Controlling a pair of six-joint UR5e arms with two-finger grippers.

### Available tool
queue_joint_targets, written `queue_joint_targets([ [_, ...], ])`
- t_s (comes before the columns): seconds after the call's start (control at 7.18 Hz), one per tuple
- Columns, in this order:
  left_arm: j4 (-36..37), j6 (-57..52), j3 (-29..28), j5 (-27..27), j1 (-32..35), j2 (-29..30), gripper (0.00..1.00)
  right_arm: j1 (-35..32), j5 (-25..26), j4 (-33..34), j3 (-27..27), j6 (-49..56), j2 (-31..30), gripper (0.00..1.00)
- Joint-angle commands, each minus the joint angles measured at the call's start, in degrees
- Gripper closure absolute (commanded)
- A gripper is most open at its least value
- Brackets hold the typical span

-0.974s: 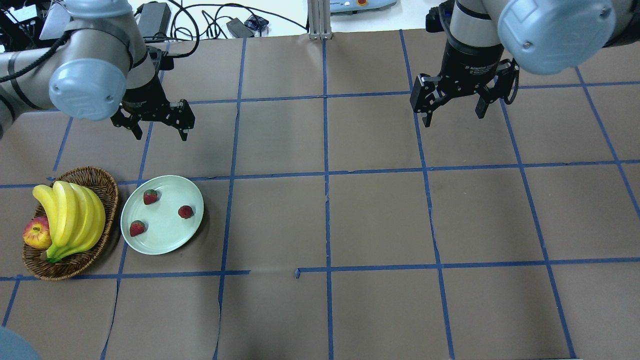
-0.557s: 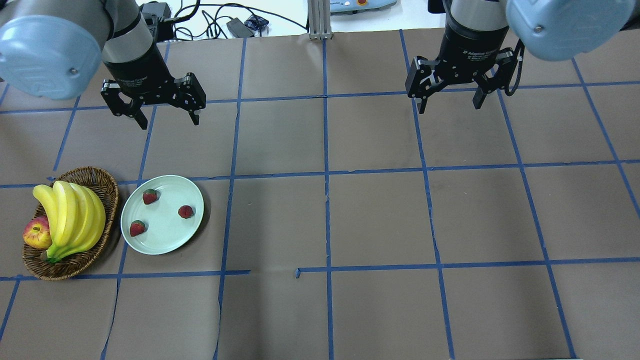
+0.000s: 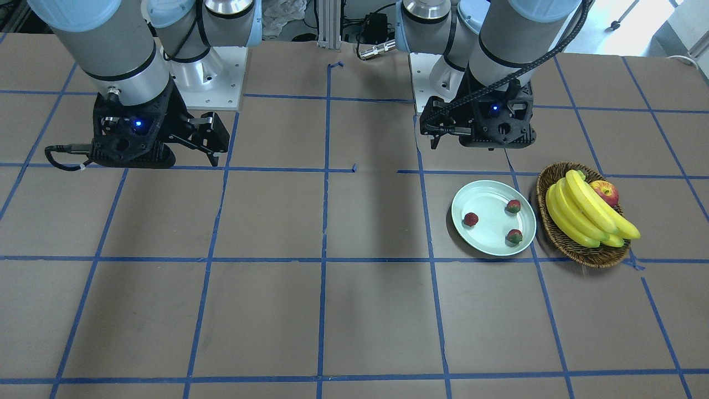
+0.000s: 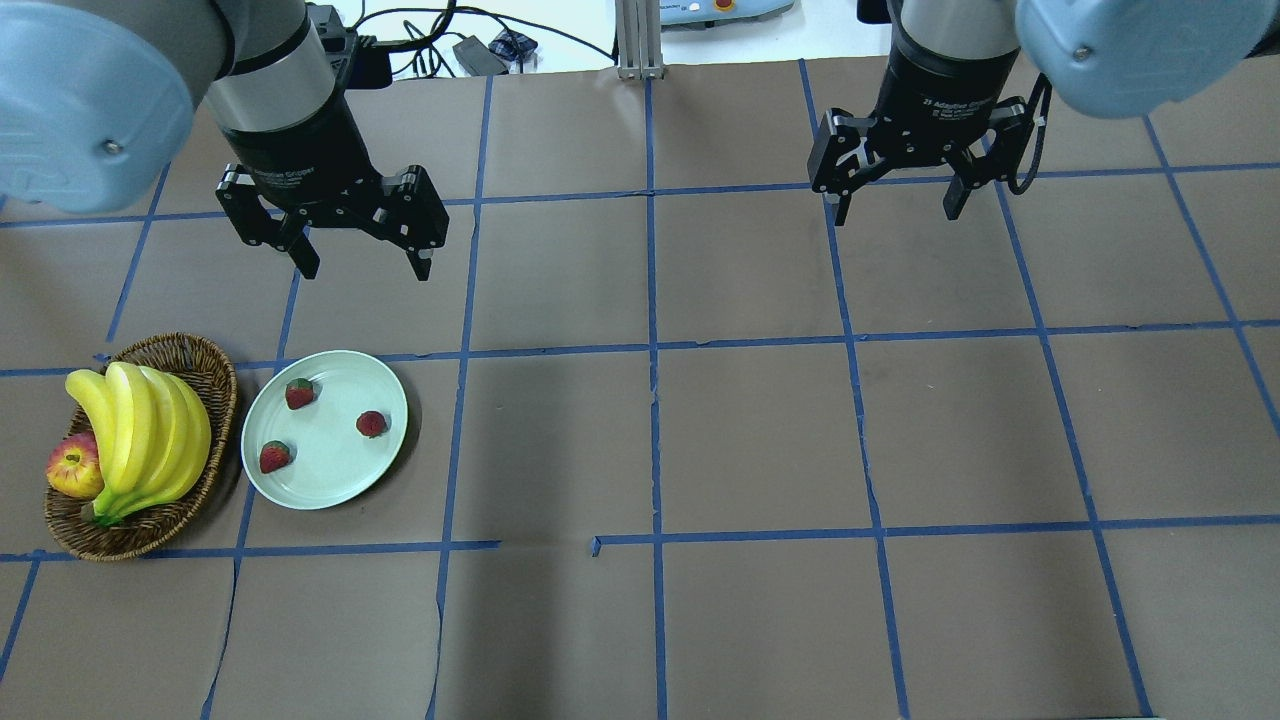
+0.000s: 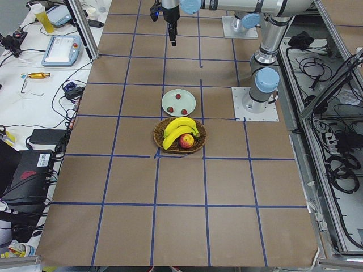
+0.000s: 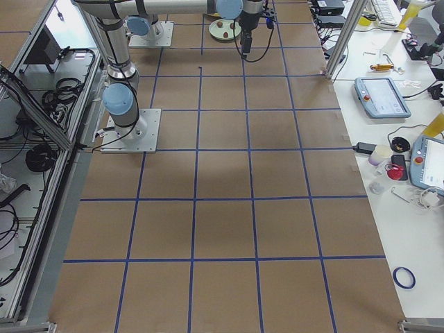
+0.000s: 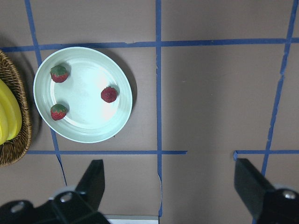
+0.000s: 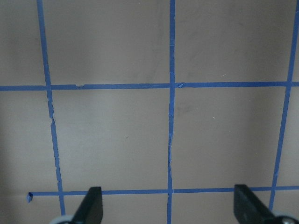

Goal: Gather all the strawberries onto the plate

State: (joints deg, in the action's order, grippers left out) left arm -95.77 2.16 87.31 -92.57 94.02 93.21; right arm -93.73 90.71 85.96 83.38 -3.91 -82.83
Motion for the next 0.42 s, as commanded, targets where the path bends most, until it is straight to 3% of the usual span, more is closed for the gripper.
queue_joint_targets([
  [0.0, 0.0, -0.1, 1.1, -0.3, 0.0, 0.0, 0.00, 0.0, 0.0, 0.0, 0.2, 0.0, 0.0, 0.00],
  [0.28, 0.0, -0.1, 1.5, -0.3, -0.1, 0.4, 0.00, 0.0, 0.2, 0.1, 0.1, 0.0, 0.0, 0.00],
])
